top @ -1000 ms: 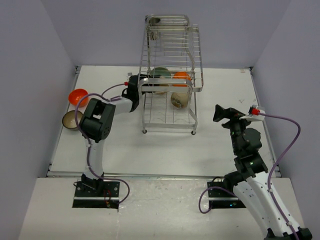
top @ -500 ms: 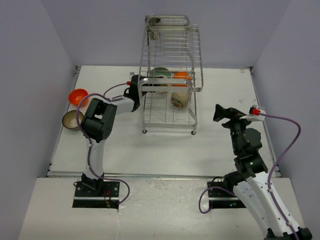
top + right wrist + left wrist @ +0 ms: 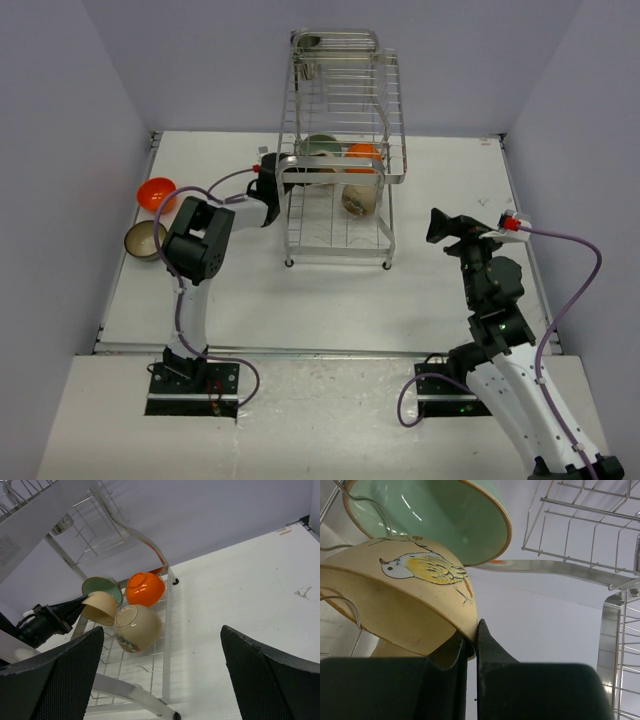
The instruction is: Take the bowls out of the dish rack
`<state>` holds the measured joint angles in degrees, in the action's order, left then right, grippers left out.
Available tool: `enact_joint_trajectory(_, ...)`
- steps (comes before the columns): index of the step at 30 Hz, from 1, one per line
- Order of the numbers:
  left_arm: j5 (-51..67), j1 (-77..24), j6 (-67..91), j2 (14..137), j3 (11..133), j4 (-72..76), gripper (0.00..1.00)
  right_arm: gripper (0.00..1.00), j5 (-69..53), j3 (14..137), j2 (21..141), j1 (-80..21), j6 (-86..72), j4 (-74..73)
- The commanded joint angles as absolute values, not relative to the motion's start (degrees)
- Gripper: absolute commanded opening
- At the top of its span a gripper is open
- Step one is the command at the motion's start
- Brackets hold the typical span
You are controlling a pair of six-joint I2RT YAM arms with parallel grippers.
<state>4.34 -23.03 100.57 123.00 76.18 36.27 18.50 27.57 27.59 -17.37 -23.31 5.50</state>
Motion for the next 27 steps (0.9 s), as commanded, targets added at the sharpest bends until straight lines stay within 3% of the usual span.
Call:
enact_joint_trajectory(1, 5.5, -23.4, 102.1, 119.9, 76.6, 45.0, 0.00, 0.99, 18.4, 27.1, 27.7, -17.5, -23.0, 7.7)
enact_joint_trajectory(16, 3.5, -23.6, 105.3, 119.9, 69.2, 61.7, 0.00, 0.99, 17.3, 27.0, 28.4, -17.5, -23.5, 8.1)
enact_joint_trajectory(27, 3.6, -23.6, 105.6, 122.7, 70.2, 70.5, 0.00, 0.99, 17.1, 26.8, 28.7, -17.5, -23.5, 8.3)
